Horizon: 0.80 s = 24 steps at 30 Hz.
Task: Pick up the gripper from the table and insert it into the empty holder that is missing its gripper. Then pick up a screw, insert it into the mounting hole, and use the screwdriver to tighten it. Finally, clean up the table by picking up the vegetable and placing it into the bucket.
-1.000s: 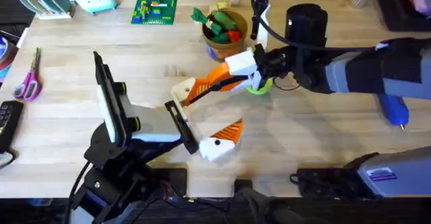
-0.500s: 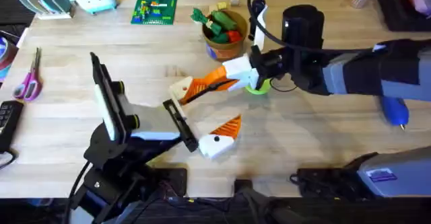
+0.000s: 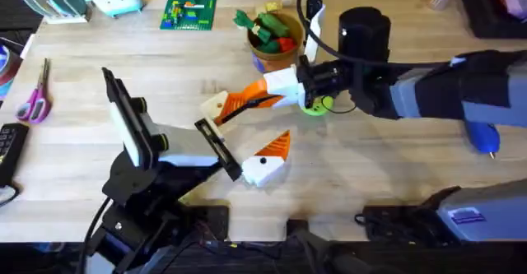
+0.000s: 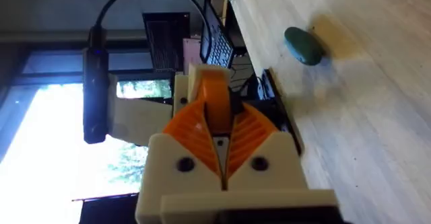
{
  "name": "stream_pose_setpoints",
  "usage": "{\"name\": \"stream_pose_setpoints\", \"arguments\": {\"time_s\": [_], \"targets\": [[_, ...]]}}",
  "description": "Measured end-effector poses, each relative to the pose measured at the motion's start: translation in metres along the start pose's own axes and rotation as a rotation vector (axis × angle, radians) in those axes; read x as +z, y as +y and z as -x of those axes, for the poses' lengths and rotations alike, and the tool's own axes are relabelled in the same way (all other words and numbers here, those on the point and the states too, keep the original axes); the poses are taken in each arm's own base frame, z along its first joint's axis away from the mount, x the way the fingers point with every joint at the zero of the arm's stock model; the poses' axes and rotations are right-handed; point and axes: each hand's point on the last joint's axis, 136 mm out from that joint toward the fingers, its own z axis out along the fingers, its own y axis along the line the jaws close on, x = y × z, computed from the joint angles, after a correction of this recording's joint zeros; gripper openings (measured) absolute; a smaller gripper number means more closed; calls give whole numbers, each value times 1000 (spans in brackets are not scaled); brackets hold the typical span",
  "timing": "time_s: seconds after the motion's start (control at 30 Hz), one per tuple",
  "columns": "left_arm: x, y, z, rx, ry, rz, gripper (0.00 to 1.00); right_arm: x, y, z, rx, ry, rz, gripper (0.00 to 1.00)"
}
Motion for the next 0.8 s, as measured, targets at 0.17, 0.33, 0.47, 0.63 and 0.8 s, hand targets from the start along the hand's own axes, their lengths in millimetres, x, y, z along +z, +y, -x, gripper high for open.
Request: {"name": "stream_pose_setpoints", "arguments": {"time_s": [0.17,0.33,0.47,0.63,0.8], "targets": [[0,0,0,-4,0,1,993,1,0,1,2,-5,-4,8],[0,-1,-1,-7,5,-10,993,1,-1,2,2,-11,-7,8],[0,-1,-1,-8,7,-12,993,1,-1,2,4,-12,-9,8],[0,-1,-1,-7,6,-11,993,1,-1,2,4,-12,-9,9],[0,-1,-1,-7,7,-10,993,1,-1,1,9,-11,-9,135]]}}
